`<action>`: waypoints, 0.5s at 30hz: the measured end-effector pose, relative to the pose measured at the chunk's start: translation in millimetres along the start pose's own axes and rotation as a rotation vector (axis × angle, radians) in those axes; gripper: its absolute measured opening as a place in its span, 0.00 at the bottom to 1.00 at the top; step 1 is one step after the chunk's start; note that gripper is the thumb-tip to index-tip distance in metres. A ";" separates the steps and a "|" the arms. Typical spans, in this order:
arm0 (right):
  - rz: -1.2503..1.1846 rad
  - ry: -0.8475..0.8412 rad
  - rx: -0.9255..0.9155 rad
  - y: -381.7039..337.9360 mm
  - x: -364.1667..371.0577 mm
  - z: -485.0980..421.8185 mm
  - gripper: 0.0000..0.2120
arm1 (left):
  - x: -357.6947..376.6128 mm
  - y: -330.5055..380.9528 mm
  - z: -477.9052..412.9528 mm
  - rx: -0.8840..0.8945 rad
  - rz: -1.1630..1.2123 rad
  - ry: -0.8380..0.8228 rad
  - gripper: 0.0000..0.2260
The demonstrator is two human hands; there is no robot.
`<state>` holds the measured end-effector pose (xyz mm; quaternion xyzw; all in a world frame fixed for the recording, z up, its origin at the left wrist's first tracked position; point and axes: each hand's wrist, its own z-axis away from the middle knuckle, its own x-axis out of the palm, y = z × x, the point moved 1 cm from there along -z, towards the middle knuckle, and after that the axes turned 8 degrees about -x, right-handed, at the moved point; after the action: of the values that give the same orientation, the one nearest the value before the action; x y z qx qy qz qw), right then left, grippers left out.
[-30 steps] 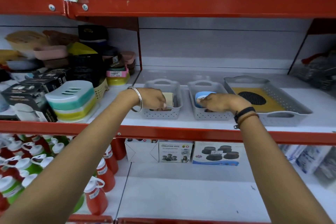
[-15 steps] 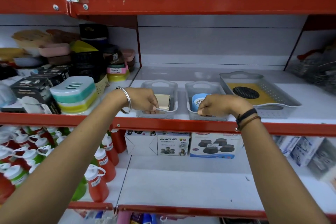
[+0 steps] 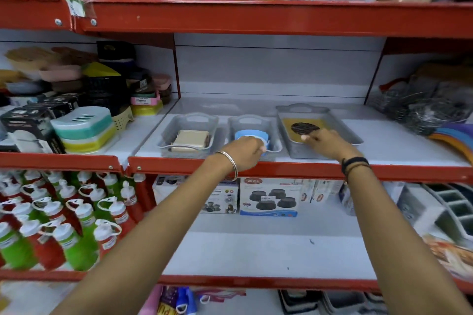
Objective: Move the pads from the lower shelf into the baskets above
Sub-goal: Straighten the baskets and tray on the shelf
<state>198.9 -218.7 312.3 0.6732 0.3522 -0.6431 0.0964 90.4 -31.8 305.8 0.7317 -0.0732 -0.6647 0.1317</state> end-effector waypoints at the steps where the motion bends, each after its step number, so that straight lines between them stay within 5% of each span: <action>1: 0.050 -0.017 0.004 3.3 2.6 2.9 0.21 | 4.7 2.9 0.3 -0.022 -0.014 0.018 0.13; 15: 0.087 0.017 -0.026 8.3 8.3 41.6 0.20 | 13.9 11.8 6.7 -0.188 0.014 0.076 0.15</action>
<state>170.0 -246.1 295.5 0.6921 0.3316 -0.6278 0.1301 86.1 -47.6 295.3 0.7402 -0.0106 -0.6396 0.2071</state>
